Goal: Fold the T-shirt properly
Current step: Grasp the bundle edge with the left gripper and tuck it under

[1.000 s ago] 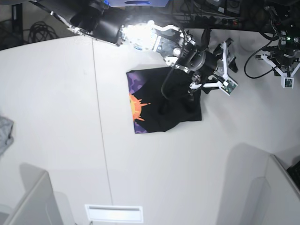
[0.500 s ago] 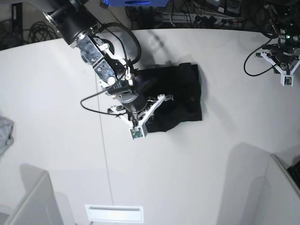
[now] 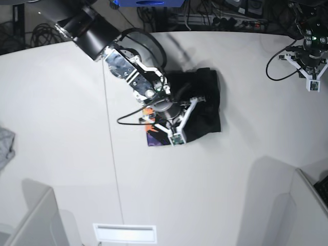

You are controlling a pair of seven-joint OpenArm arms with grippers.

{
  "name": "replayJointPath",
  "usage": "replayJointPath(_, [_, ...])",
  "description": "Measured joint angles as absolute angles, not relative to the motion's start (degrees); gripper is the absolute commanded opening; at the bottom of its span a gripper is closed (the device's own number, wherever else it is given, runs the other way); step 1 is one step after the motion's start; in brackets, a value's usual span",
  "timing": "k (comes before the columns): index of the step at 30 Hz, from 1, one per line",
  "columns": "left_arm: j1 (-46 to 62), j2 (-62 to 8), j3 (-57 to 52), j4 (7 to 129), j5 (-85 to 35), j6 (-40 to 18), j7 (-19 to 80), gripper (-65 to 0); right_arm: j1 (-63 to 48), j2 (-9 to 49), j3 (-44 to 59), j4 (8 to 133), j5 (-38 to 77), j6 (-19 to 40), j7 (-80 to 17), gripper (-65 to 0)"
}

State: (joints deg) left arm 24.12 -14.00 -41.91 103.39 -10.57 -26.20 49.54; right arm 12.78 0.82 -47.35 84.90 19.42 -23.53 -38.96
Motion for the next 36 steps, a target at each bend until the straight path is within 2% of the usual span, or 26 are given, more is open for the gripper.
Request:
replayJointPath(8, [24.12,-14.31,-41.91,103.39,-10.55,-26.20,49.52,-65.0,14.15,-6.74,-56.99,83.11,19.16,-23.57,-38.94,-65.0])
replayJointPath(13, [24.01,-14.33,-41.91,103.39,-10.57,-26.20,49.52,-65.0,17.08,-7.44,-68.42,87.18,19.92,-23.40,-39.53,-65.0])
replayJointPath(17, [24.23,-14.31,-41.91,103.39,-10.50,-26.20,49.54,-65.0,16.73,-6.74,-60.51,89.67,19.14,-23.66,-41.89,-65.0])
replayJointPath(20, [24.18,-14.15,-41.65,103.39,-10.55,-26.20,49.52,-65.0,14.48,-3.40,-55.42,93.54,18.72,-23.83,-43.38,-65.0])
replayJointPath(22, [23.83,-13.89,-41.52,103.53,-10.59,-29.15,48.93,-65.0,11.64,-0.89,-53.43,97.45,18.81,-24.14,-43.79,-65.0])
replayJointPath(26, [24.16,-12.49,-41.58,104.14,-10.02,-38.92,49.56,-65.0,6.76,2.72,-49.15,104.31,20.12,-23.53,-44.38,-65.0])
replayJointPath(29, [24.32,-7.29,-41.93,109.49,-10.20,-39.51,49.98,-65.0,3.46,5.98,-41.98,108.01,19.22,-23.55,-43.33,-65.0])
replayJointPath(32, [23.51,-3.44,-41.78,110.61,-17.78,-39.79,49.28,-65.0,-0.05,8.40,-34.89,108.77,18.26,-24.12,-43.55,-65.0])
replayJointPath(36, [23.77,-3.51,-41.74,109.89,-29.45,-39.44,49.69,-65.0,-5.52,9.61,-29.36,110.74,19.29,-23.73,-43.20,-65.0])
